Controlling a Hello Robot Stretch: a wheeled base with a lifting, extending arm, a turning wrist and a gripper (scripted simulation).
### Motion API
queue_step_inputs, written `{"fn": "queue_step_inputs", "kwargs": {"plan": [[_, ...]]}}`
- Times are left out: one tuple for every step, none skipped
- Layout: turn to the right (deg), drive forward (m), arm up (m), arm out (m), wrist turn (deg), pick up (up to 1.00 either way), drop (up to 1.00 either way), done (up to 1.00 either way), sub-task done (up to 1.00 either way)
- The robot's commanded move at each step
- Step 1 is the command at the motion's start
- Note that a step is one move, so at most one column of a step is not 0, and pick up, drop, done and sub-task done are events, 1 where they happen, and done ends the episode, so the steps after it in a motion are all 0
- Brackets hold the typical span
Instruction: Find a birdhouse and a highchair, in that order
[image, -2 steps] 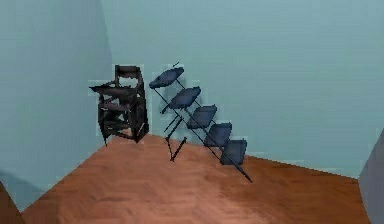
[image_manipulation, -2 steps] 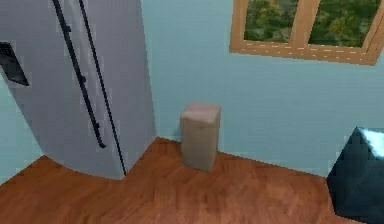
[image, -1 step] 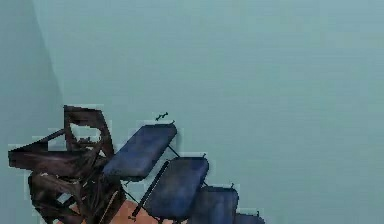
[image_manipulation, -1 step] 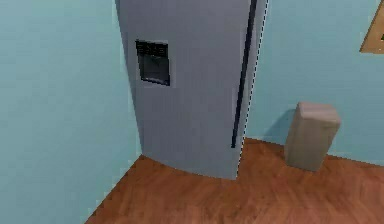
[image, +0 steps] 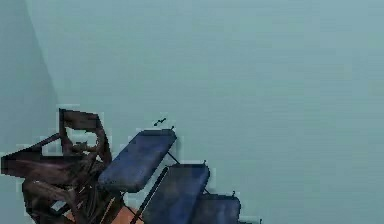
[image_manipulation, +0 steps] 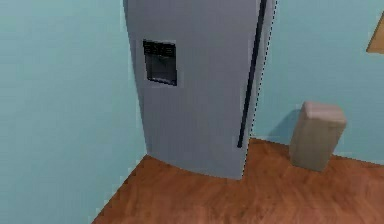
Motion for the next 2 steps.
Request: {"fn": "queue_step_inputs", "kwargs": {"plan": [[-36.0, 0.0, 0.0, 0.0, 0.0, 0.0, 0.0, 0.0, 0.0], [0.0, 0.0, 0.0, 0.0, 0.0, 0.0, 0.0, 1.0, 0.0]]}}
